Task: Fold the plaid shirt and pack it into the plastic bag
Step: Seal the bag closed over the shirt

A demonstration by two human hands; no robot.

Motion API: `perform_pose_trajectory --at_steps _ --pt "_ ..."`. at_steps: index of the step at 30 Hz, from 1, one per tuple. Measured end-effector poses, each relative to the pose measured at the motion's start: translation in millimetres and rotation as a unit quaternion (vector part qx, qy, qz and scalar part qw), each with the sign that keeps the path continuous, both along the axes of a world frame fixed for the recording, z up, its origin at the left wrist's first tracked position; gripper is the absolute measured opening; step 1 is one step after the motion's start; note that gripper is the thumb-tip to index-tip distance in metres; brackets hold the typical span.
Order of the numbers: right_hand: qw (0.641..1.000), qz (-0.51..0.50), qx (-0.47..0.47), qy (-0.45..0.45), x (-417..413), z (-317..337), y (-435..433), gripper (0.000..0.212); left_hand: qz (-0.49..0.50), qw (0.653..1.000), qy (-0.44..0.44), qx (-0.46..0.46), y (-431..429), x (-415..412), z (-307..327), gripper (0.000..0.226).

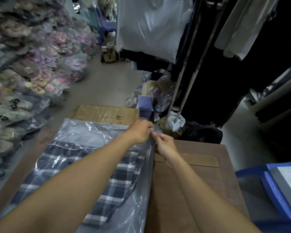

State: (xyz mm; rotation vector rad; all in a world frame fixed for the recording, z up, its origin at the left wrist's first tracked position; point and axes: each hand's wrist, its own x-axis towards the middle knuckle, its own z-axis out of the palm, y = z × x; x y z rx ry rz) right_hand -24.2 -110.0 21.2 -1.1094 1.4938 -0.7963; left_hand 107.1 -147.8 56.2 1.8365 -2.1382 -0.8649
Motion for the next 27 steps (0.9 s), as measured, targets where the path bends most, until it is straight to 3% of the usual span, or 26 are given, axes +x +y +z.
perform_pose_trajectory --at_steps 4,12,17,21,27 --pt "0.999 -0.005 -0.045 0.021 0.7 -0.3 -1.0 0.026 0.019 0.999 0.047 0.009 -2.0 1.3 0.1 0.020" --pt "0.990 0.074 -0.017 0.117 -7.5 -7.7 19.5 0.043 0.048 0.998 0.030 -0.037 -5.4 3.1 -2.0 0.019" --pt "0.977 0.129 0.034 0.165 -25.5 1.7 32.0 0.043 0.049 0.997 0.021 -0.064 -6.2 -8.4 1.3 0.018" --pt "0.975 0.151 0.103 0.126 -33.6 18.1 46.9 0.038 0.070 0.993 0.029 -0.087 -10.4 -16.1 6.1 0.020" --pt "0.910 0.320 0.183 0.190 -48.0 27.4 82.7 0.019 0.135 0.986 0.053 -0.088 -26.2 -18.1 12.5 0.022"
